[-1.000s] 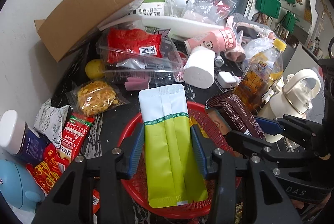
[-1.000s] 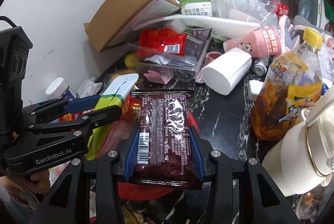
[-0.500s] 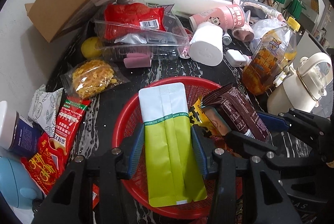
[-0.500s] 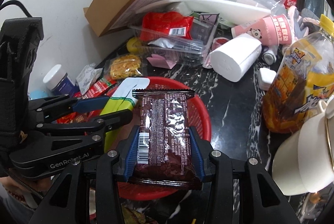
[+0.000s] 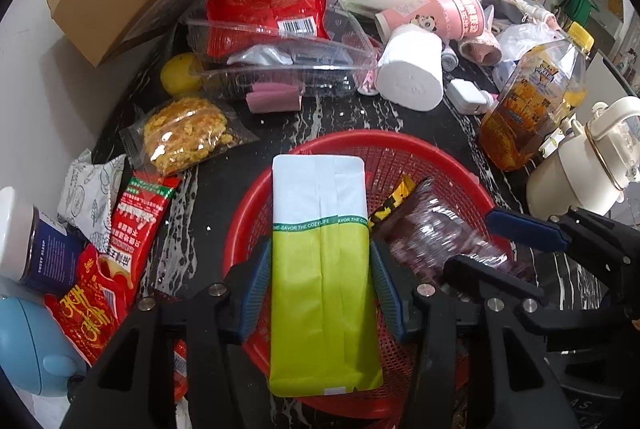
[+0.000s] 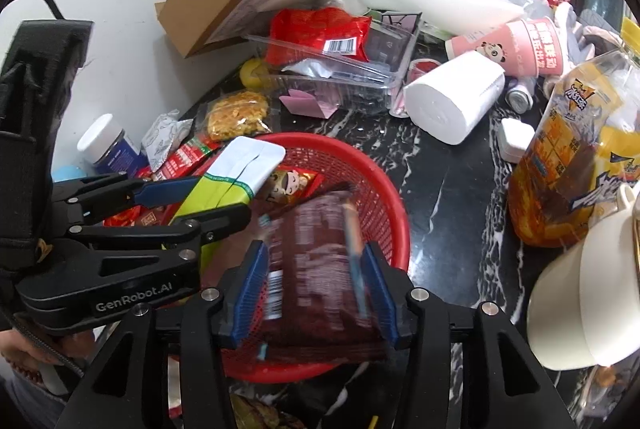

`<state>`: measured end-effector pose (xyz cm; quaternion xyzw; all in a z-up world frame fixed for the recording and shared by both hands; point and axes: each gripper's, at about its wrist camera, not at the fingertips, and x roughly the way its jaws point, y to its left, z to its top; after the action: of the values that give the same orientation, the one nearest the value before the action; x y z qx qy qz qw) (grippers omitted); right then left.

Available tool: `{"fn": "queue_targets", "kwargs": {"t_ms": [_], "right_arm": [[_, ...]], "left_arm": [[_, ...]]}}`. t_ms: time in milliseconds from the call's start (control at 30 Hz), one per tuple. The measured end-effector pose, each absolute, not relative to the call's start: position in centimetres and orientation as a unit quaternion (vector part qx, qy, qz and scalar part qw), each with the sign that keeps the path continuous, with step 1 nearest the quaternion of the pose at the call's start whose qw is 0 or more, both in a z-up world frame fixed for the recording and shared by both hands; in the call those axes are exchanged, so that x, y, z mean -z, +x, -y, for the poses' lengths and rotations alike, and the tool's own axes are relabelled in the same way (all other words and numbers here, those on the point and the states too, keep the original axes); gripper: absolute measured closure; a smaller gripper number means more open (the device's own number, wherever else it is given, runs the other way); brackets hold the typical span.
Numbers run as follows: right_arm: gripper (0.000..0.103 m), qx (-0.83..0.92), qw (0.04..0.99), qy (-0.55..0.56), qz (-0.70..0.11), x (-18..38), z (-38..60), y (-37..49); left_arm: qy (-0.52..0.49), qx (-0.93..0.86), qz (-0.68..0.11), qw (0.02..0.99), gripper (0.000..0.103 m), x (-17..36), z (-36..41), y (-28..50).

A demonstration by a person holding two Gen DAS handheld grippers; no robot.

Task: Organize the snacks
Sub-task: 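Lower and open the left gripper to drop the pouch while the right drops the wafer packet, then move both open grippers back from the basket toward the remaining packets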

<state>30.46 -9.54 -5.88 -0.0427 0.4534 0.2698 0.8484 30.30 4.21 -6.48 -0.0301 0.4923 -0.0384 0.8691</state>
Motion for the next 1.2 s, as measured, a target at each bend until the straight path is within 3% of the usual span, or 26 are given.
{"fn": "queue_targets", "kwargs": {"t_ms": [67, 200, 600, 1200], "right_arm": [[0.05, -0.27, 0.849, -0.043, -0.452, 5.7, 9.6, 30.4], [0.049, -0.266, 0.854, -0.043, -0.445, 5.0, 10.0, 30.1], [0.049, -0.251, 0.871, -0.033, -0.421, 2.4, 11.7, 28.3], [0.049, -0.256, 0.908, -0.036, -0.331, -6.3, 13.2, 20.4]], "left_arm": [[-0.034, 0.037, -0.501, 0.864, 0.055, 6.6, -4.2, 30.4], [-0.029, 0.029, -0.493, 0.869, 0.036, 6.0, -4.0, 29.9], [-0.044, 0.037, -0.447, 0.893, 0.036, 2.7, -4.3, 27.8], [-0.032, 0.045, -0.345, 0.937, 0.036, -7.1, -3.5, 19.1]]}}
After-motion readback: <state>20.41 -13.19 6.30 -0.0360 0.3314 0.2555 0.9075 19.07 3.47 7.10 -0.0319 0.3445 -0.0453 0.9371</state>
